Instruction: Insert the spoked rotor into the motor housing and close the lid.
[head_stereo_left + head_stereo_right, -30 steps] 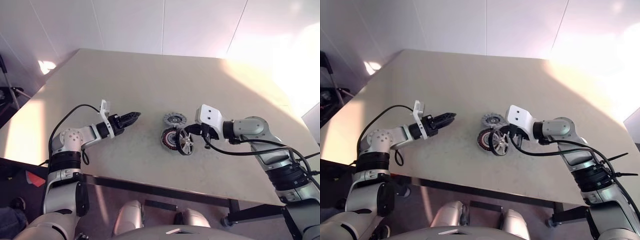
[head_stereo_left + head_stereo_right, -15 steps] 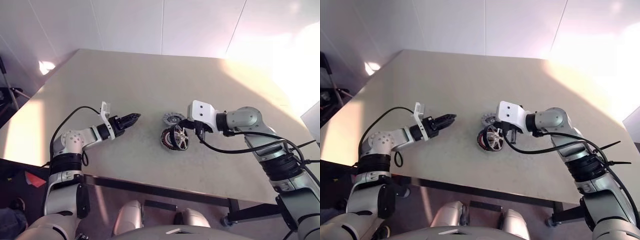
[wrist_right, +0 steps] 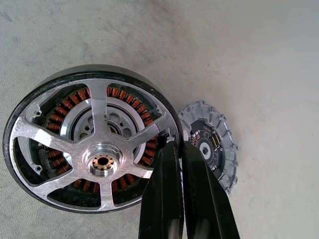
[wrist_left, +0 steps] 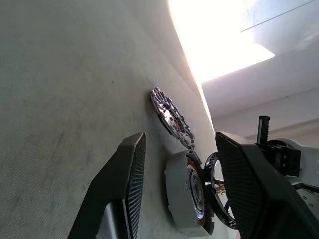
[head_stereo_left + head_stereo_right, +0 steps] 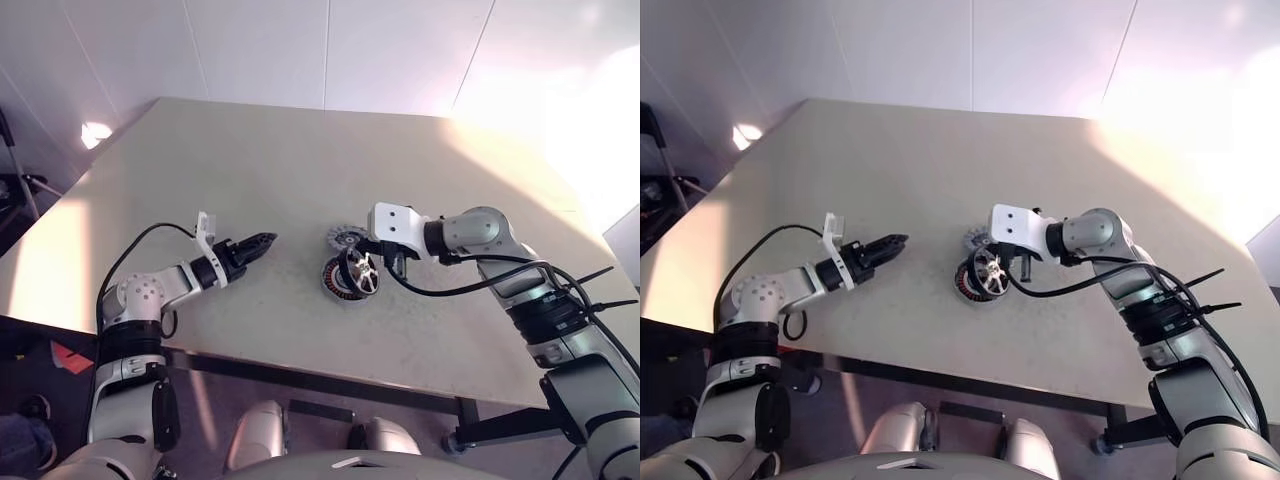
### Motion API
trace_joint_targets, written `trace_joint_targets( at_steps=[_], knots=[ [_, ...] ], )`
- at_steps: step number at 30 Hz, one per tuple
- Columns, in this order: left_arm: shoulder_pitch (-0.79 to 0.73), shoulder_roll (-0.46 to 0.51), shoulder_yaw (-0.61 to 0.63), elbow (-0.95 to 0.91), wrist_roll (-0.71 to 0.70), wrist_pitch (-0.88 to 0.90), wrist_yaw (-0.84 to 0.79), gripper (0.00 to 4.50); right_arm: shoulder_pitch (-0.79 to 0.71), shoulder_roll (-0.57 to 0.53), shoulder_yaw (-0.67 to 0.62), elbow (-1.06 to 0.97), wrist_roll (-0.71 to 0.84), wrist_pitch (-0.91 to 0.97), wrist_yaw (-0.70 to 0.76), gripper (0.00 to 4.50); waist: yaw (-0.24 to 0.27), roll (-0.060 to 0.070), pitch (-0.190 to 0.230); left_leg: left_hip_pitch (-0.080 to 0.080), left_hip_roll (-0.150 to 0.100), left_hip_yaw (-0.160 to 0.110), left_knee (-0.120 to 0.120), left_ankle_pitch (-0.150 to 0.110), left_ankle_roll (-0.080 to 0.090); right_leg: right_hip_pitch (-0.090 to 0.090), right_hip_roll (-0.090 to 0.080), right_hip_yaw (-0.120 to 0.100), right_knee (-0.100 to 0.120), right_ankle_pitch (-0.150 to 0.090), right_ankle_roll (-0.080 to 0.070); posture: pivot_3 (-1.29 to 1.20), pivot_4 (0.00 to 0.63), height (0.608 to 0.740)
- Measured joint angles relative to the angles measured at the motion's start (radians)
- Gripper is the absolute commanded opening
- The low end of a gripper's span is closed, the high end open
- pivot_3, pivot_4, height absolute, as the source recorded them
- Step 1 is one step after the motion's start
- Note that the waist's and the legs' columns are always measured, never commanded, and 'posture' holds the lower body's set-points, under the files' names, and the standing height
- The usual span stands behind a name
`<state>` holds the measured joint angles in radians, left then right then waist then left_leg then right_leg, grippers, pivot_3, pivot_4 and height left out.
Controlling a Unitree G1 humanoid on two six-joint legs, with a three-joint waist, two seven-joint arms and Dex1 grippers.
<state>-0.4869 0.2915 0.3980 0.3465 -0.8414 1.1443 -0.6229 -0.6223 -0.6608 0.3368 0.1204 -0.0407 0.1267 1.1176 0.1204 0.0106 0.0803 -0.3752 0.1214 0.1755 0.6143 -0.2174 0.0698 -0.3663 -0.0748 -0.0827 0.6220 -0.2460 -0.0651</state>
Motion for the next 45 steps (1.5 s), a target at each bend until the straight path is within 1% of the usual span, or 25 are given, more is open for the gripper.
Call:
trace_joint_targets(
  at_steps=[6,9,13,18,24,27,31,36,41,45],
  knots=[
    [0.002,0.000,0.001,-0.001,-0.001,-0.002,0.006,2.37,-0.006,0.006,0.000,0.016,-0.010,-0.016,0.001,0.02,0.000,0.000,0.000,0.000,0.000,0.000,0.000,0.000,0.000,0.000,0.000,0.000,0.000,0.000,0.000,0.00,0.000,0.740],
    [0.006,0.000,0.001,-0.001,-0.001,-0.002,0.006,2.37,-0.006,0.009,0.000,0.016,-0.017,-0.016,0.001,0.63,0.000,0.000,0.000,0.000,0.000,0.000,0.000,0.000,0.000,0.000,0.000,0.000,0.000,0.000,0.000,0.00,0.000,0.740],
    [0.012,0.000,0.001,-0.001,-0.001,-0.002,0.007,2.37,-0.006,0.010,0.000,0.020,-0.018,-0.015,0.001,1.95,-0.001,0.000,0.000,0.000,0.000,0.000,0.000,0.000,0.000,0.000,0.000,0.000,0.000,0.000,0.000,0.00,0.000,0.740],
    [0.012,0.001,0.001,-0.001,-0.001,-0.002,0.007,2.37,-0.006,0.019,-0.007,0.018,-0.010,-0.008,-0.003,1.95,-0.002,0.000,0.000,0.000,0.000,0.000,0.000,0.000,0.000,0.000,0.000,0.000,0.000,0.000,0.000,0.00,0.000,0.740],
    [0.012,0.001,-0.003,-0.001,0.000,-0.004,0.007,2.37,-0.006,0.022,-0.059,-0.034,0.044,0.038,-0.006,1.95,-0.002,0.000,0.000,0.000,0.000,0.000,0.000,0.000,0.000,0.000,0.000,0.000,0.001,0.000,0.000,0.00,0.000,0.740],
    [0.012,0.001,-0.005,-0.001,0.000,-0.005,0.007,2.37,0.010,0.025,-0.085,-0.076,0.071,0.070,-0.011,1.38,-0.001,0.000,0.000,0.000,0.000,0.000,0.000,0.000,0.000,0.000,0.000,0.000,0.000,0.000,0.000,0.00,0.000,0.740],
    [0.012,0.005,-0.015,-0.001,0.002,-0.003,0.006,2.37,0.081,0.042,-0.079,-0.120,0.070,0.114,-0.033,1.38,0.000,0.000,0.000,0.000,0.000,0.000,0.000,0.000,0.000,0.000,0.000,0.000,0.001,0.000,0.000,0.00,0.000,0.740],
    [0.011,0.022,-0.033,0.003,0.005,-0.002,0.003,2.37,0.145,0.075,-0.035,-0.131,0.054,0.145,-0.065,1.38,-0.001,0.000,0.000,0.001,0.000,0.000,0.000,-0.001,-0.002,0.000,0.000,0.000,0.001,0.000,0.000,0.00,0.000,0.740],
    [0.007,0.052,-0.039,0.015,0.008,-0.002,-0.003,2.37,0.167,0.128,-0.010,-0.069,0.044,0.136,-0.095,1.38,-0.003,0.000,0.000,0.002,0.000,0.000,0.000,-0.001,-0.004,0.001,0.000,0.000,0.001,0.000,0.000,0.00,0.000,0.740],
    [-0.004,0.059,-0.040,0.025,0.010,-0.004,-0.006,2.37,0.160,0.143,-0.009,-0.022,0.044,0.103,-0.102,1.38,-0.008,-0.001,-0.001,0.010,0.000,0.000,0.000,-0.001,-0.004,0.009,0.000,0.000,0.001,0.000,0.000,0.00,0.000,0.740]
  ],
)
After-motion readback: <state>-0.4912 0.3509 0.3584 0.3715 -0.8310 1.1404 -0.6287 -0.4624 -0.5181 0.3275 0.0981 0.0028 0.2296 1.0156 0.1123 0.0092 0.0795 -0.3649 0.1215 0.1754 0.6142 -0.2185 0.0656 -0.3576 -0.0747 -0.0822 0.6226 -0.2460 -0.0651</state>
